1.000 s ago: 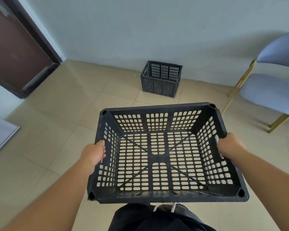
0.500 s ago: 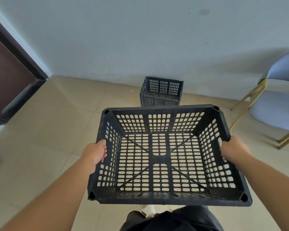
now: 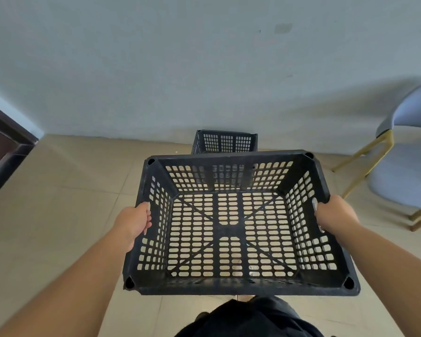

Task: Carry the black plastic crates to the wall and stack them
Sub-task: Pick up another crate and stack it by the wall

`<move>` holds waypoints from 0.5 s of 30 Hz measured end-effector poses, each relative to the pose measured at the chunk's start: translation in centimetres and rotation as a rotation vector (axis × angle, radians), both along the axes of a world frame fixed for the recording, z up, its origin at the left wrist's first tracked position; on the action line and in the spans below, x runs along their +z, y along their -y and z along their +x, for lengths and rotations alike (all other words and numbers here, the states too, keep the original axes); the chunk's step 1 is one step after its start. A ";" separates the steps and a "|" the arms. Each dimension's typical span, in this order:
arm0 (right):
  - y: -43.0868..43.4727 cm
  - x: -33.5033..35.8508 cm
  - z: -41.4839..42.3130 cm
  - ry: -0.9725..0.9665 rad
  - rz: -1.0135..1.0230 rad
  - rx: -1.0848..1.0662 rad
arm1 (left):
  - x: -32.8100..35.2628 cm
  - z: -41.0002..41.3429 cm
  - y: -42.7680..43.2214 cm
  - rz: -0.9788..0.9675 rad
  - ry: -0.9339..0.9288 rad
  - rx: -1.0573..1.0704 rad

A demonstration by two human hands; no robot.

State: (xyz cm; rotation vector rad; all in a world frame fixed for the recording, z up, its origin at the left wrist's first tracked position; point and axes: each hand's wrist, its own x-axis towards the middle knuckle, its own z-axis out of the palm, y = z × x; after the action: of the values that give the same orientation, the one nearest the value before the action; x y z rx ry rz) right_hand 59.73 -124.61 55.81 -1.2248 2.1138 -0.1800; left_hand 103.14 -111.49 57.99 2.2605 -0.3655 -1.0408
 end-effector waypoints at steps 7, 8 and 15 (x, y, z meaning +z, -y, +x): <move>11.5 1.2 3.7 0.019 0.009 0.034 | 1.3 2.3 11.1 0.005 0.034 0.036; 12.8 1.3 4.3 0.025 0.006 0.039 | 1.3 2.8 12.4 0.008 0.032 0.032; 22.1 -0.1 8.3 0.026 0.000 0.020 | -0.4 7.8 22.8 0.041 0.024 -0.051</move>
State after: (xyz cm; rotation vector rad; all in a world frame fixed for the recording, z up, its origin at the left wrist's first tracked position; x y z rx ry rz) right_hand 68.00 -146.74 55.72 -1.2368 2.0783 -0.1865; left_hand 110.95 -134.32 57.54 2.3127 -0.4173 -1.0566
